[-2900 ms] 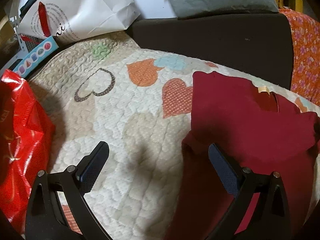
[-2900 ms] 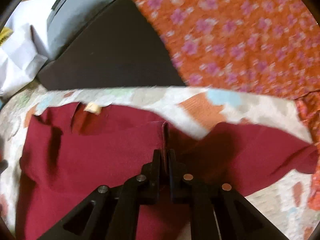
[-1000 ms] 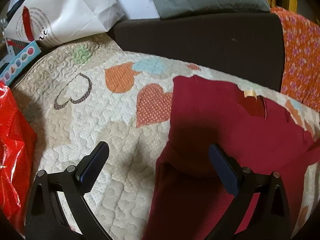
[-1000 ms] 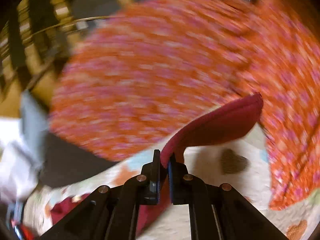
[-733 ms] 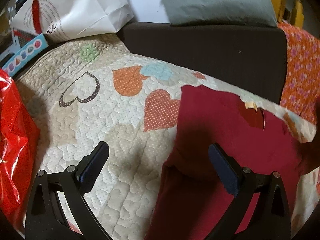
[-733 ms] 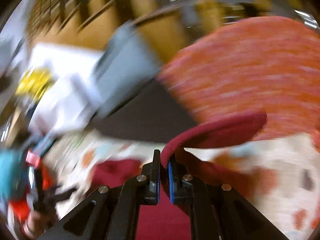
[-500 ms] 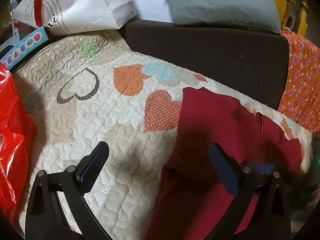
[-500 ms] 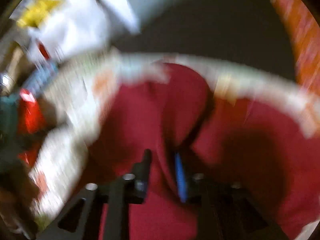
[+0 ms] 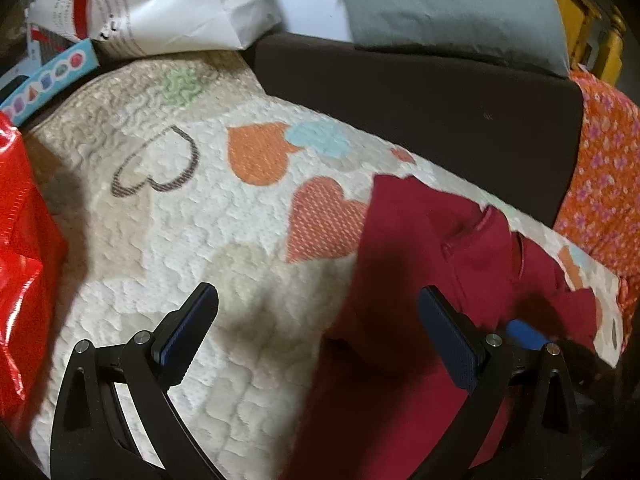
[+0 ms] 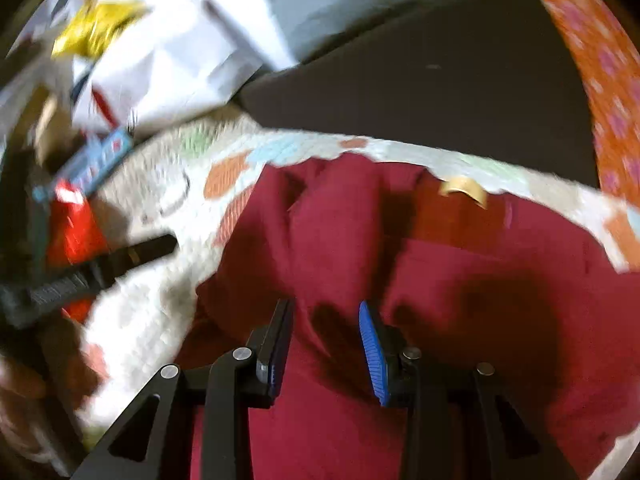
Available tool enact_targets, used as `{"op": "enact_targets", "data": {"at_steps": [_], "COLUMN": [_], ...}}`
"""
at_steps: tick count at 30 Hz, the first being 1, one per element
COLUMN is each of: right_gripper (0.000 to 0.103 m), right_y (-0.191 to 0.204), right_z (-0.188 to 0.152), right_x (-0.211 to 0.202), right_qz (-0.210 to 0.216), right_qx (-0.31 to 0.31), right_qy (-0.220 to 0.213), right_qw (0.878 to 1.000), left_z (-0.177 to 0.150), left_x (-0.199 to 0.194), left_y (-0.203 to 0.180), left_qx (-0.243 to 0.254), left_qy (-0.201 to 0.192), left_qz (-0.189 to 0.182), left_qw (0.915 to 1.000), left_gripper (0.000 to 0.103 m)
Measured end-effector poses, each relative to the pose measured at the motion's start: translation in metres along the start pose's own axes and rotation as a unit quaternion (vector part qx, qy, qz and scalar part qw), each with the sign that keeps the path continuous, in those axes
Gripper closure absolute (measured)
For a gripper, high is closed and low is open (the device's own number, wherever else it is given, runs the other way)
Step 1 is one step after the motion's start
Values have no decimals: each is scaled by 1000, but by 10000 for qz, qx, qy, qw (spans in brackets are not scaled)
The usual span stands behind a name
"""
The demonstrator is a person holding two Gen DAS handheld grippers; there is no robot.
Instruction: Fold small clothes
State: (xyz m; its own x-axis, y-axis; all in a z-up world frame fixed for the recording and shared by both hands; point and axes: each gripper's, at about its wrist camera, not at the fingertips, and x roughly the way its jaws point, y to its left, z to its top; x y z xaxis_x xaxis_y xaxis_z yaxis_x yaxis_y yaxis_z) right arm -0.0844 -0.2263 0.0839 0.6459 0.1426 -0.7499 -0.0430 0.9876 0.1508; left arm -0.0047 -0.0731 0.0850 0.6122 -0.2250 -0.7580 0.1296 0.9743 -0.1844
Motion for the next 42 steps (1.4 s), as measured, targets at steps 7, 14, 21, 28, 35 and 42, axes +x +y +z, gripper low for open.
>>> {"op": "enact_targets", "data": {"at_steps": [7,14,21,28,35,42], "right_gripper": [97,97,82,79,71,97], "right_y": [-24,-3,-10,-106,-161,-157], "right_z": [9,11,-7,-31,-91,-90], "right_x": [6,-29,1,-93,-119,-108], "right_qz": [109,953,973,-793,-1000,-1116], "right_qx": [521,527,624,703,986,788], "right_qy": [-111,-659,181,-50,44,-151], "right_qw": [9985,9919,9931,9944,9901,9905], "left_z": [7,13,11,0,-16,-17], "left_x": [-1,-13,-8,-5,30,59], "left_y": [12,21,13,-20,-48,-25], "left_qx": [-224,-475,-430,179,939,353], "left_qy": [17,-207,-147,-283,-62,503], "left_qz": [21,-58,-162,-364,85,190], "left_qw": [9997,9986,9988,9988,9955,9979], "left_gripper": [2,3,2,2,2,2]}}
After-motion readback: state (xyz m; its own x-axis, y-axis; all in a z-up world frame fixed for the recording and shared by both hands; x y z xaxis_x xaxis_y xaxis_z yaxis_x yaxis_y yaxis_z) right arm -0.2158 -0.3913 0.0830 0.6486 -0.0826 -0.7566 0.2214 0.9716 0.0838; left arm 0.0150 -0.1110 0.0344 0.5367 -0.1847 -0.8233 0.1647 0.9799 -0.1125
